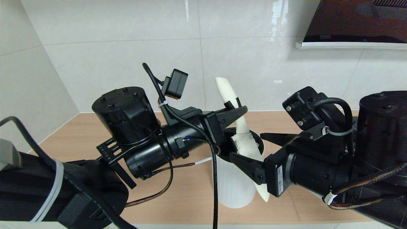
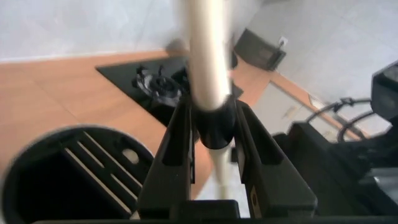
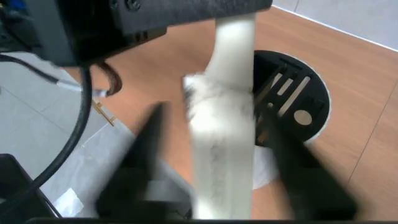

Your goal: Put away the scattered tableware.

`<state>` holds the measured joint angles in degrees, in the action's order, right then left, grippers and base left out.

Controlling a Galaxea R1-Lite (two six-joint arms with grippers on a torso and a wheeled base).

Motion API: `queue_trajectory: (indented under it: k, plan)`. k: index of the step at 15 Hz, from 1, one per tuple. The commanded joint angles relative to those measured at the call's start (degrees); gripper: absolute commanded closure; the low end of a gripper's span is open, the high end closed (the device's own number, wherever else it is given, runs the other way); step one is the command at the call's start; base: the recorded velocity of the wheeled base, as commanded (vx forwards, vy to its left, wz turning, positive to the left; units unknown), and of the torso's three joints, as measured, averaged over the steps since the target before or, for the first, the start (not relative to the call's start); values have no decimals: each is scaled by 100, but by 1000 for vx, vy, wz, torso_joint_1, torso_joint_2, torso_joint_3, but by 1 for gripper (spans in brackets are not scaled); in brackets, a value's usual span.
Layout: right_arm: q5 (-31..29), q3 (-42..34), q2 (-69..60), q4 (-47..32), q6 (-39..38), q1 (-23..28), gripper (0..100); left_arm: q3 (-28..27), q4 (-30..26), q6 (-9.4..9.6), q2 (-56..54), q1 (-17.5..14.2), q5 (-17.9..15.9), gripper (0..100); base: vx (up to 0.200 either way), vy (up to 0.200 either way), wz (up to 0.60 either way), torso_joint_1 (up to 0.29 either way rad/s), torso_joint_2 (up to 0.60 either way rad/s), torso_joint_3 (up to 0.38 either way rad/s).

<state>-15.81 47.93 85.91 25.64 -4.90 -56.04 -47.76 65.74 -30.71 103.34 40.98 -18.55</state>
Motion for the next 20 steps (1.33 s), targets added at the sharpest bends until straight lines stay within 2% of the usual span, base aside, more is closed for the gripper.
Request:
queue_trajectory:
  k: [1,4,5,7,8,9,10,14,18,20]
  plan:
    - [8,-100,-48,73,7,-3,0,-5,61,3,-121,6,54,100,0,0,0,0,0,0]
    - [8,-188,-136,284,33,5,0,-23,79,39,-464,-64,98,100,0,0,0,0,0,0]
    - [8,-223,-171,284,33,76,0,-23,79,144,-604,-135,98,100,0,0,0,0,0,0]
    - [17,-232,-171,302,59,287,0,-23,70,496,-771,-258,98,100,0,0,0,0,0,0]
    - [17,-241,-180,337,59,331,0,-23,70,953,-895,-337,106,100,0,0,0,0,0,0]
    - [17,-241,-180,354,59,339,0,-23,79,1251,-938,-398,98,100,0,0,0,0,0,0]
    - [25,-241,-171,354,68,375,0,-31,97,1445,-956,-425,80,100,0,0,0,0,0,0]
    - [17,-232,-144,354,68,410,0,-14,773,1928,-745,-425,1,100,0,0,0,0,0,0]
    - [8,-241,-118,354,68,418,0,144,844,2596,-525,-425,10,100,0,0,0,0,0,0]
    - [8,-241,-109,354,68,418,0,197,844,2623,-437,-425,10,100,0,0,0,0,0,0]
